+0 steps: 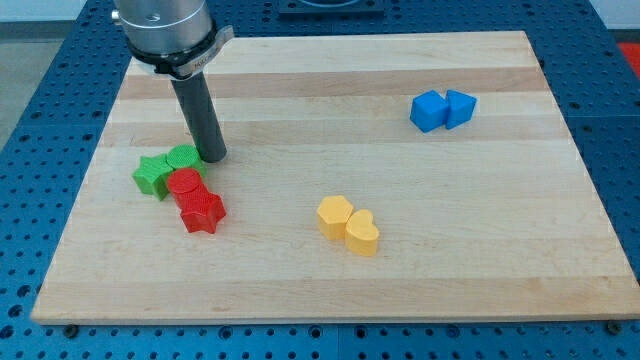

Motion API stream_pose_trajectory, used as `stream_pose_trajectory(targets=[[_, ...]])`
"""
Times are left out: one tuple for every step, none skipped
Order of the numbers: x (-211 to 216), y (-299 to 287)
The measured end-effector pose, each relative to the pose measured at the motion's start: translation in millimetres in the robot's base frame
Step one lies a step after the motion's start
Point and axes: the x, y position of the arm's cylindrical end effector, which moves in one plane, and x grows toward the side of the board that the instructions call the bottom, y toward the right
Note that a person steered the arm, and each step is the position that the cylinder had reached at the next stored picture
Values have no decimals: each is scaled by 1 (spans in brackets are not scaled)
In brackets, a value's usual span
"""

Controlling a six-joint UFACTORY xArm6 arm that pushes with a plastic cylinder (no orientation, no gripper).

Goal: Place the yellow hexagon towards the bottom left side of the blue cube

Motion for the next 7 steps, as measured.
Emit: stream_pose_trajectory(targets=[[-9, 7], [-23, 40], [-11, 81], [28, 90], [75, 90], [106, 96], [110, 121]])
